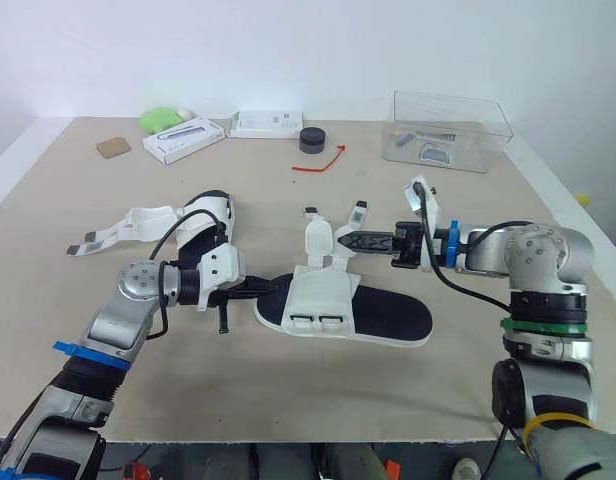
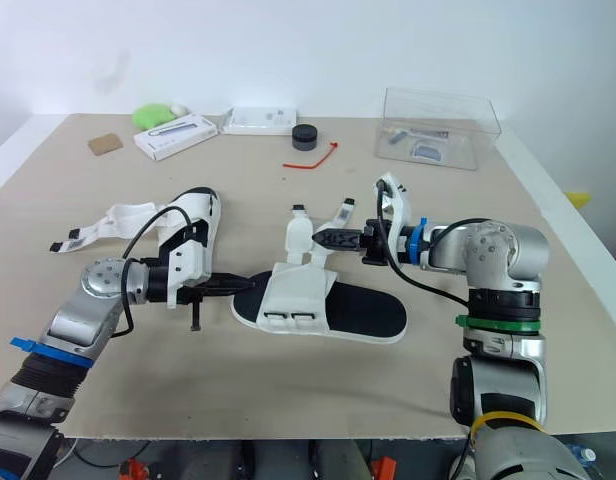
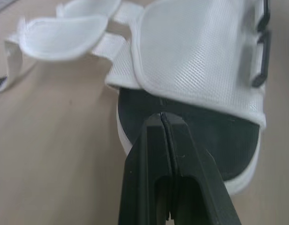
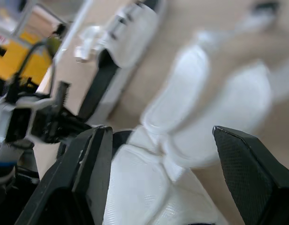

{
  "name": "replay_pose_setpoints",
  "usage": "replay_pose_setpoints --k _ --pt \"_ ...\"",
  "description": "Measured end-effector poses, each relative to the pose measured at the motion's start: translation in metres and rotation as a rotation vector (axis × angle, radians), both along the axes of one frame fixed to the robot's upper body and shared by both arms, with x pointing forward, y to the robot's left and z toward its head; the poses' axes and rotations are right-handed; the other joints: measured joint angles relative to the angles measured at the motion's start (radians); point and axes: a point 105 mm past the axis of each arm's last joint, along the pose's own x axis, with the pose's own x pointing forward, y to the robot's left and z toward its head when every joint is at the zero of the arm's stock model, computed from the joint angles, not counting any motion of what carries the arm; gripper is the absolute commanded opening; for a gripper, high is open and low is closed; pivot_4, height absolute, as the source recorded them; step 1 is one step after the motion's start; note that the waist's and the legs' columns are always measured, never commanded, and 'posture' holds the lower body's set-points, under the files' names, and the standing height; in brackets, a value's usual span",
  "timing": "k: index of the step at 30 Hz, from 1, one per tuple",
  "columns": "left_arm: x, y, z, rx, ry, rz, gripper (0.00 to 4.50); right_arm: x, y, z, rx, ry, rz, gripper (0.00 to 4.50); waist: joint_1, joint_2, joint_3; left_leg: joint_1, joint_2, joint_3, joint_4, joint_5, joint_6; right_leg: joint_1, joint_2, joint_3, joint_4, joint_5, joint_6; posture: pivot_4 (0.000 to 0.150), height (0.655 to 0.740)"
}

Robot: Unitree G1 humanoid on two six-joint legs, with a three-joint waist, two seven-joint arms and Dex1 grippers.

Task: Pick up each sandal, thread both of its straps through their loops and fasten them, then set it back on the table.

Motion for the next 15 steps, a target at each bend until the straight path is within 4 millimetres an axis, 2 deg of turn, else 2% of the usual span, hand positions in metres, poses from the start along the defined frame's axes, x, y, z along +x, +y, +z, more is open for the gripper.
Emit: replay_pose_setpoints --k 5,15 --pt "-0.003 -0.001 -0.001 0.006 -0.002 -0.011 0.03 0.002 0.0 -0.01 0.007 0.099 -0.015 3.7 -0.001 0.0 0.0 -0.001 -0.001 0.0 0.0 0.0 0.001 0.0 -0.001 0.0 -0.001 0.0 0.001 0.15 0.74" --pt "-0.015 -0.006 -0.005 0.012 0.01 -0.048 0.03 0.018 -0.004 -0.011 0.016 0.118 -0.069 3.7 -0.004 0.0 0.0 0.0 0.0 -0.001 0.0 0.0 0.001 0.0 0.001 0.0 0.0 0.0 0.001 0.15 0.74"
